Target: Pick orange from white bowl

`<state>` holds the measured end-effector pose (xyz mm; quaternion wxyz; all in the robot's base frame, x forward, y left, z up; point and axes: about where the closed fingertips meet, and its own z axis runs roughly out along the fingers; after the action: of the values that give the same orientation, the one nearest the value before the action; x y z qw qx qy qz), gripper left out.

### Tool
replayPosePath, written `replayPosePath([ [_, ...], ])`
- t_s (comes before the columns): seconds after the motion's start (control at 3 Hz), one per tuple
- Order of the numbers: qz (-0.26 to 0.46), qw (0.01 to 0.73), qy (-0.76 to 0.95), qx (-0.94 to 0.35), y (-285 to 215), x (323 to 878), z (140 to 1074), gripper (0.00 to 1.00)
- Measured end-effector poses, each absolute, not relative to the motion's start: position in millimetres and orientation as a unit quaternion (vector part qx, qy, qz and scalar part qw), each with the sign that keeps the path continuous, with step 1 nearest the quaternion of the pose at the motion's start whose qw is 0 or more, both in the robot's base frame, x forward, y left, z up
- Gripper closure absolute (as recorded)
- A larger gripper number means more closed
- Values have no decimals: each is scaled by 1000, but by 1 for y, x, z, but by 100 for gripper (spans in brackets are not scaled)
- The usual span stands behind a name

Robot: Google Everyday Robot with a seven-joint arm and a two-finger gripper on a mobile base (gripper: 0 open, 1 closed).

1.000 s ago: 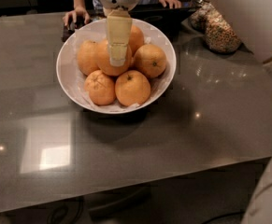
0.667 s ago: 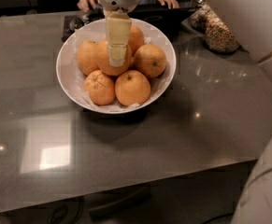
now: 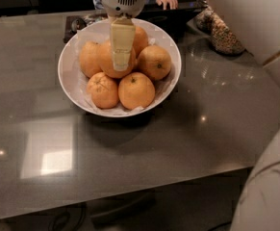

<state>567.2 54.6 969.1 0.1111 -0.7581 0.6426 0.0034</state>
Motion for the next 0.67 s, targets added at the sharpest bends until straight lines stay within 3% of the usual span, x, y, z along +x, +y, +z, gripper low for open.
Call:
replayPosePath([
  [0.67,15,98,642,-761,58,568,956,19],
])
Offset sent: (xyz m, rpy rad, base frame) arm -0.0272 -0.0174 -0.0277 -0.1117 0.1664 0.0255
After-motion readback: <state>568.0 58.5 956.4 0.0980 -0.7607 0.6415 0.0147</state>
